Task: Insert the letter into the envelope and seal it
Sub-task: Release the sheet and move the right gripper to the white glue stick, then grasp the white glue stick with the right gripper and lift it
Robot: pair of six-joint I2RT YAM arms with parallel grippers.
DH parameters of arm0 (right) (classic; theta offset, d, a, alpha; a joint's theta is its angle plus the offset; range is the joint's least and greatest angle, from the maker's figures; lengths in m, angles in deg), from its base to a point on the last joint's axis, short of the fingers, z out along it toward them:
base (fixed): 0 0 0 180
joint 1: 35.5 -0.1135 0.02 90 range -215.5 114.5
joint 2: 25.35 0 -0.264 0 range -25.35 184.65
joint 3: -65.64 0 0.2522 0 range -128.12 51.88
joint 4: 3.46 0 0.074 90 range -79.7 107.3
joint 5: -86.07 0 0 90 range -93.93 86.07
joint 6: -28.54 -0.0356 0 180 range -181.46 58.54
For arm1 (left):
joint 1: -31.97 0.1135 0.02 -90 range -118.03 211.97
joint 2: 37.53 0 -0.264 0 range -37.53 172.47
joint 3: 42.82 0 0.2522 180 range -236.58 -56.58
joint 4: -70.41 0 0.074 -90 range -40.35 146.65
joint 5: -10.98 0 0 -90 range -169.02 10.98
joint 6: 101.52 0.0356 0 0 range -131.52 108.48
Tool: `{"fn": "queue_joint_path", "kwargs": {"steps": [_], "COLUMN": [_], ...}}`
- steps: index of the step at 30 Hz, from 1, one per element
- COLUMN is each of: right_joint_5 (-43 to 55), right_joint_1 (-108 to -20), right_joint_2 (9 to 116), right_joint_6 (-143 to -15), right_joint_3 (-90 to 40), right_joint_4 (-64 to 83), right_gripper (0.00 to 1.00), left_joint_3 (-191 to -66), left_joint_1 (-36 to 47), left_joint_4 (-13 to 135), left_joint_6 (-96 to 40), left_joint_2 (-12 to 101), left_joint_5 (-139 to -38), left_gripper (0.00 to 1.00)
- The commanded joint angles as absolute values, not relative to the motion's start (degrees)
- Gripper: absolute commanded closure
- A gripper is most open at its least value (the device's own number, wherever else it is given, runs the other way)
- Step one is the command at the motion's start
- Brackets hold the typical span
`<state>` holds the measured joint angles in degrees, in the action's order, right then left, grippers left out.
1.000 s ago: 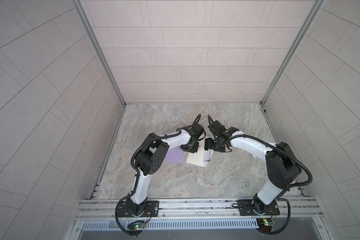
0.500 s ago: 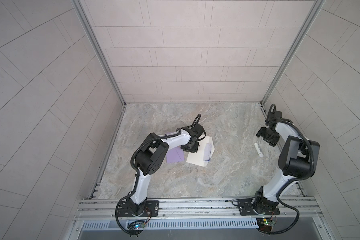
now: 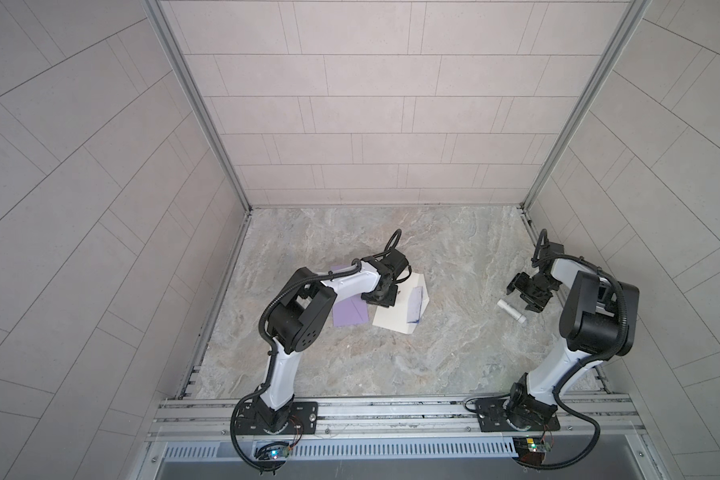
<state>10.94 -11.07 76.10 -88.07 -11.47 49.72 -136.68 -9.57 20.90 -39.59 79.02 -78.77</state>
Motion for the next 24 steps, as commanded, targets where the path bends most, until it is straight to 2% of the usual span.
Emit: {"fn": "queue_joint_path", "kwargs": {"steps": [1,4,10,11,13,20,24], "right_joint_5": [10.84,8.83,-2.05,-0.89,3.02,17.70,22.31], "right_joint_1": [-13.32,-15.54,-20.60,-21.27,-21.79,-22.01,-23.66], "right_joint_2": [73.40,69.30,53.12,50.20,45.36,33.49,29.51], "right_joint_6": [-89.75,-93.15,-100.47,-101.30,-103.26,-114.44,-122.39], "right_joint_3": [-9.76,-6.03,3.72,6.13,11.11,26.66,31.68], "right_joint_4": [51.21,51.79,56.69,57.28,58.16,56.88,52.15], "right_gripper": [0.28,0.28,0.23,0.22,0.08,0.07,0.07], "left_joint_3": [-133.13,-132.78,-132.43,-132.39,-132.26,-132.69,-132.87], "left_joint_1": [-9.72,-9.97,-10.11,-10.16,-10.32,-10.35,-10.31], "left_joint_4": [17.85,17.98,18.07,18.15,18.15,17.89,17.65], "left_joint_6": [-39.99,-39.98,-39.75,-39.84,-39.73,-39.03,-39.30], "left_joint_2": [82.53,81.92,80.73,80.56,80.44,80.33,80.43], "left_joint_5": [-79.77,-79.34,-79.34,-79.49,-79.71,-80.52,-80.42], "left_gripper": [0.68,0.68,0.68,0.67,0.67,0.65,0.64]}}
